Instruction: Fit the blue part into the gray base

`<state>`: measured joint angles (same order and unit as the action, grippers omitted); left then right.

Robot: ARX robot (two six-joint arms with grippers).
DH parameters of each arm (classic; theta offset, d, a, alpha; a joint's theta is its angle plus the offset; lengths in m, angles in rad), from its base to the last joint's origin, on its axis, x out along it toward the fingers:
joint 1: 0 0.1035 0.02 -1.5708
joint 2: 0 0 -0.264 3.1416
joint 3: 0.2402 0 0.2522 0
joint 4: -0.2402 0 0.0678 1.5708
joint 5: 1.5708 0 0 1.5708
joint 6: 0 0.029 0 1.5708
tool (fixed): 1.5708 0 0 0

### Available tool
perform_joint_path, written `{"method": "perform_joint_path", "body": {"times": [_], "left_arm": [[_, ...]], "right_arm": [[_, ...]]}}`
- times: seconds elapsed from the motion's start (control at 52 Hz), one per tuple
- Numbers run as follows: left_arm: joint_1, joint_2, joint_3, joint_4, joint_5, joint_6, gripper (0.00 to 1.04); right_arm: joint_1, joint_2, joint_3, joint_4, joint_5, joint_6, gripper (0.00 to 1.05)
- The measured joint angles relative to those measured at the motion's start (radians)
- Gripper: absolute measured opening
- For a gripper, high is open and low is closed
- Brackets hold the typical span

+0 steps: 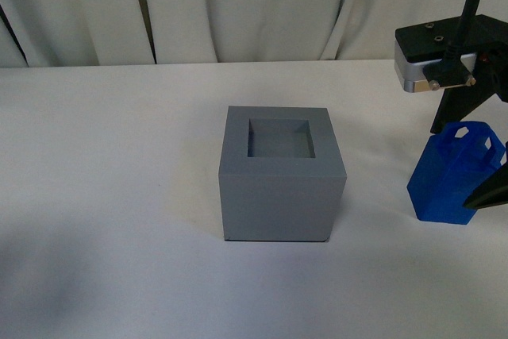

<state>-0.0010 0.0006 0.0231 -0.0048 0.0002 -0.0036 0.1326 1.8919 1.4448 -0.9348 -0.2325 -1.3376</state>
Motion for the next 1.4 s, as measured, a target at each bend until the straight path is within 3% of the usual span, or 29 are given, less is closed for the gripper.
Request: {"method": "perform_joint_path", "body": {"times": [0.404, 0.615, 0.673, 1.019, 1.192, 1.404], "left_arm": [[0.000, 0.000, 0.000, 0.000, 0.000, 0.000, 0.99], [0.000, 0.000, 0.000, 0.000, 0.000, 0.000, 0.99], [0.000, 0.000, 0.000, 0.000, 0.000, 0.000, 0.99], [0.000, 0.000, 0.000, 0.000, 0.000, 0.000, 0.99], [0.000, 0.000, 0.000, 0.000, 0.000, 0.000, 0.99], [0.000, 0.000, 0.000, 0.000, 0.000, 0.000, 0.99]], "right_arm": [[0.008, 0.016, 0.005, 0.011, 0.014, 0.011, 0.97], [0.008, 0.022, 0.015, -0.008, 0.016, 0.009, 0.54], [0.007, 0.025, 0.032, -0.021, 0.010, 0.008, 0.48], [0.036, 0.023, 0.218, -0.132, -0.104, 0.057, 0.48], [0.109, -0.002, 0.321, -0.192, -0.151, 0.100, 0.48], [0.212, -0.018, 0.353, -0.203, -0.141, 0.141, 0.48]]}}
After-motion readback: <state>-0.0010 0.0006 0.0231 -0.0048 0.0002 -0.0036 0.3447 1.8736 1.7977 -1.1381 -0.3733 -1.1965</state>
